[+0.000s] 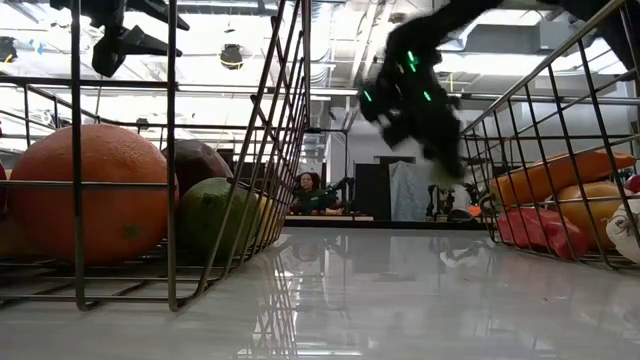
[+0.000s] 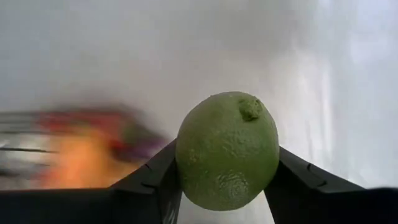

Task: Sort produce into baskets
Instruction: Put the lime into the left wire basket, then return to Home Position

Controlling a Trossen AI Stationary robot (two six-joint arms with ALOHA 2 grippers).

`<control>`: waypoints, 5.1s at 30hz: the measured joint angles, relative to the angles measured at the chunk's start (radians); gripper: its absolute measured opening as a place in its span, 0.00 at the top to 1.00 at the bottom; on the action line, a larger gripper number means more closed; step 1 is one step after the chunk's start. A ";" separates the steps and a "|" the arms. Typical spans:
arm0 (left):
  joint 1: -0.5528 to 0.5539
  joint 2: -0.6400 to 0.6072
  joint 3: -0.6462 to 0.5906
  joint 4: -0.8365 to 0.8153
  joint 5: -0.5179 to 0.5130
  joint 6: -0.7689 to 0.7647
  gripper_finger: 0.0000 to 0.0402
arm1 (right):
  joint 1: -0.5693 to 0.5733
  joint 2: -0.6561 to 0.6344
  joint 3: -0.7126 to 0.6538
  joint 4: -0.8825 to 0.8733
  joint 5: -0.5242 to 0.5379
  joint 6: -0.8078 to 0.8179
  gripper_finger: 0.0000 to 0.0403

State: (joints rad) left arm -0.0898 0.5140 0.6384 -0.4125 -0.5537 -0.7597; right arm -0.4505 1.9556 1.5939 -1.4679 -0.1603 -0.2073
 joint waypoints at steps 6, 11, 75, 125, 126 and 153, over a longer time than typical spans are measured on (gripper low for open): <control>0.000 0.000 0.000 0.013 0.081 -0.007 0.54 | 0.209 0.000 0.191 0.152 -0.230 0.062 0.46; 0.000 0.000 0.000 0.022 0.113 -0.009 0.54 | 0.372 -0.001 0.259 0.310 -0.239 0.106 0.46; -0.220 -0.510 -0.370 0.042 -0.071 0.066 0.55 | 0.516 -0.985 -0.927 1.554 0.386 1.019 0.25; -0.220 -0.508 -0.369 -0.297 -0.122 0.218 0.55 | 0.516 -1.953 -1.481 1.725 0.264 0.636 0.30; -0.220 -0.508 -0.369 -0.298 -0.122 0.218 0.55 | 0.516 -1.953 -1.517 1.775 0.264 0.652 0.31; -0.220 -0.508 -0.369 -0.317 -0.110 0.218 0.55 | 0.516 -1.937 -1.587 1.510 0.283 0.254 0.30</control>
State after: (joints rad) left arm -0.3099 0.0063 0.2691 -0.7297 -0.6640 -0.5419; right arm 0.0654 0.0188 0.0067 0.0425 0.1223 0.0466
